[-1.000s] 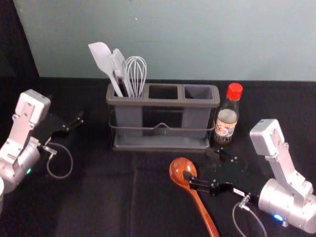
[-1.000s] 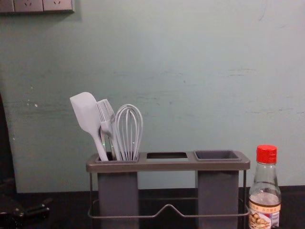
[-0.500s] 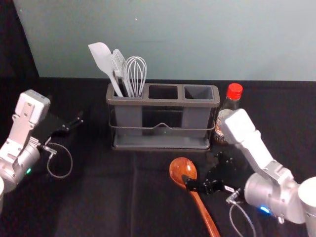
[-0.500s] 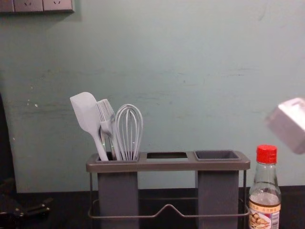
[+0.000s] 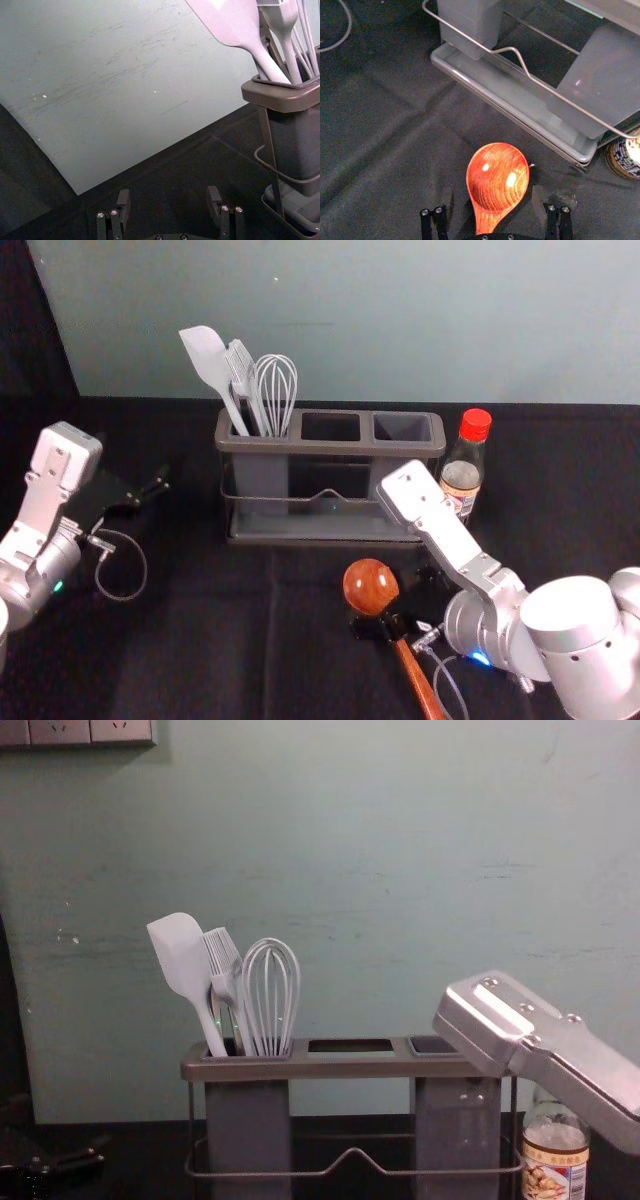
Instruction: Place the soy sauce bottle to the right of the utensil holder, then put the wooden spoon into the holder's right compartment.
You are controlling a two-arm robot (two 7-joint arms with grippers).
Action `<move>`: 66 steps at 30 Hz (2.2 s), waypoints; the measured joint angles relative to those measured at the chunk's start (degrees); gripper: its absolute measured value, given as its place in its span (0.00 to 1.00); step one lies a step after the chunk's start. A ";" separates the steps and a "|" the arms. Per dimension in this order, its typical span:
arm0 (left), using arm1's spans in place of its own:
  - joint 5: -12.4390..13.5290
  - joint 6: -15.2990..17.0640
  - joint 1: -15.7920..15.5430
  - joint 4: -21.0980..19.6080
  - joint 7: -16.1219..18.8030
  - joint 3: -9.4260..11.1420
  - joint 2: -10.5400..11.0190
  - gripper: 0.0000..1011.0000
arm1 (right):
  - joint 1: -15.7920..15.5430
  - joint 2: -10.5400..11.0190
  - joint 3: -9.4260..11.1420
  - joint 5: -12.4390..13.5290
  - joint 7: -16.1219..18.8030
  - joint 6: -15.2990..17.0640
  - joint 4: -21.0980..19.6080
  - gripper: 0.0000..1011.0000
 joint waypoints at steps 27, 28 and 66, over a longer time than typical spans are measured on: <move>0.00 0.00 0.00 0.00 0.00 0.00 0.00 0.99 | -2.51 -6.34 4.98 -0.53 -0.58 -0.97 2.28 0.99; 0.00 0.00 0.00 0.00 0.00 0.00 0.00 0.99 | -2.41 -6.50 4.98 -0.75 -0.55 -0.96 2.52 0.99; 0.00 0.00 0.00 0.00 0.00 0.00 0.00 0.99 | 1.60 -10.28 3.99 -6.48 2.18 0.30 8.01 0.99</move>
